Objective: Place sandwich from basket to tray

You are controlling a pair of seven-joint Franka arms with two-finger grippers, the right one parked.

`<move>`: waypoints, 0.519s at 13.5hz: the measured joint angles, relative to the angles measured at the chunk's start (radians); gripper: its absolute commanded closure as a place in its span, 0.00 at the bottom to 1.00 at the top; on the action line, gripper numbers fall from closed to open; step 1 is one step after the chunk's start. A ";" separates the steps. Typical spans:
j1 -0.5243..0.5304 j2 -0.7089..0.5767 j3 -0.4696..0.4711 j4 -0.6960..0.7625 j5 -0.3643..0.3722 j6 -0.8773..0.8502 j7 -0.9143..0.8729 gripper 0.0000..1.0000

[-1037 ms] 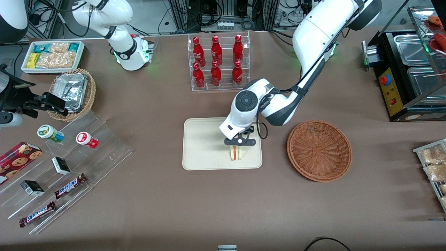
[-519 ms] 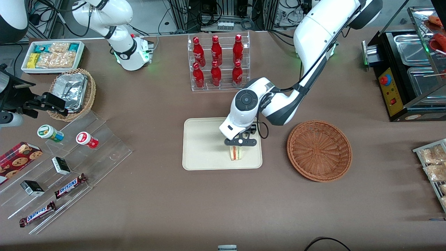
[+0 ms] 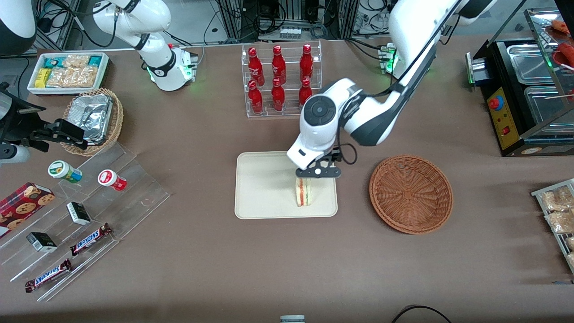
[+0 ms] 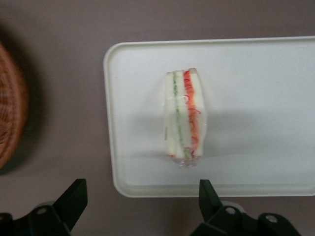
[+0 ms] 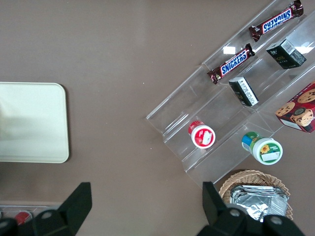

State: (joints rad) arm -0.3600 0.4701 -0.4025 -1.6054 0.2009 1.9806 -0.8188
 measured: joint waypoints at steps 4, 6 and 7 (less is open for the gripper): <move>0.046 -0.101 0.000 0.000 -0.014 -0.037 0.000 0.00; 0.070 -0.157 0.001 0.001 -0.015 -0.079 0.000 0.00; 0.080 -0.179 0.001 0.000 -0.015 -0.102 0.000 0.00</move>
State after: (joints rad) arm -0.2797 0.2909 -0.4016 -1.6049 0.1860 1.8785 -0.8189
